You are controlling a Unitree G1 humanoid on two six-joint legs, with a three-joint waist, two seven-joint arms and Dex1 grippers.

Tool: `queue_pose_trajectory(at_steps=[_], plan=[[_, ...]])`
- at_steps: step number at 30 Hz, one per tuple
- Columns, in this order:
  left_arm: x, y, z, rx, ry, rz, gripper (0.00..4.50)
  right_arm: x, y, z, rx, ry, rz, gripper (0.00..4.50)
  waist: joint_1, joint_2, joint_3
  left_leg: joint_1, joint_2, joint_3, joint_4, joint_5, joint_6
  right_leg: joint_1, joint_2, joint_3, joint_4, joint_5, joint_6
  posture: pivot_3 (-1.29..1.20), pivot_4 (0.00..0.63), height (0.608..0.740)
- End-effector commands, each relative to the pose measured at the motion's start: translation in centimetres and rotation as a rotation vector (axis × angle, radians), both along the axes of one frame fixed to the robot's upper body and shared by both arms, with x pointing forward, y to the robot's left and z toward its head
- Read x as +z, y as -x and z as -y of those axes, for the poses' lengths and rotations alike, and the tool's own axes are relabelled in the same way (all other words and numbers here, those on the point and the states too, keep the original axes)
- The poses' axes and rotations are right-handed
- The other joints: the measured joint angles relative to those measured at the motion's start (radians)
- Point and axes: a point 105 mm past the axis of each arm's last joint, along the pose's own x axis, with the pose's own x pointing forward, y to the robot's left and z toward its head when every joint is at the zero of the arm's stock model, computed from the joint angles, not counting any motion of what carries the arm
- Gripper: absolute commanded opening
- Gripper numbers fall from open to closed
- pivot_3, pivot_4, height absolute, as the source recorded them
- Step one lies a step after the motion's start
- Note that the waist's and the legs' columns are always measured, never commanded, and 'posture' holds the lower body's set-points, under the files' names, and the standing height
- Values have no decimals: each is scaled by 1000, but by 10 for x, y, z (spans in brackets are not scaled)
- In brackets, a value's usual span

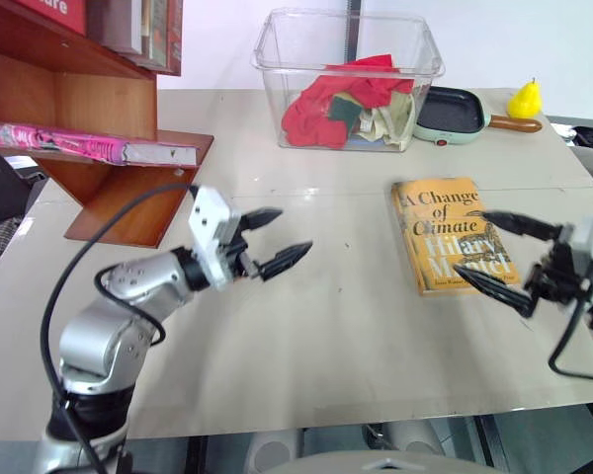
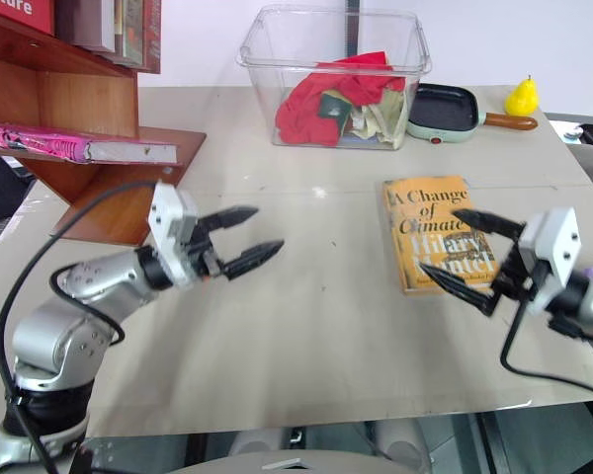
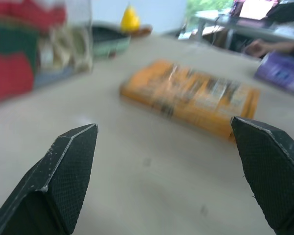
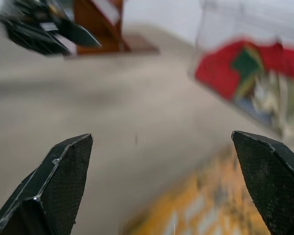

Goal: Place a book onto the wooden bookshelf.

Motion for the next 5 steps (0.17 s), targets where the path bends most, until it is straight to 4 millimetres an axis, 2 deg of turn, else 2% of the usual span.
queue_pose_trajectory(at_steps=[1, 5], plan=[[3, 6, -17, -8, -58, 55, 4481, 0, 6, 16, -71, 75, 31, 4500, 0, 0, 0, 0, 0, 0, 0, 0, 0, 0, 0, 0, 0, 0, 0, 0, 150, 740], [-7, 10, -29, 8, -69, 23, 4481, -19, 10, 34, -152, 105, -24, 4500, 1, 0, -1, 1, 0, 0, 2, 0, 0, 2, 0, 1, -1, -2, 4, 0, 150, 740]])
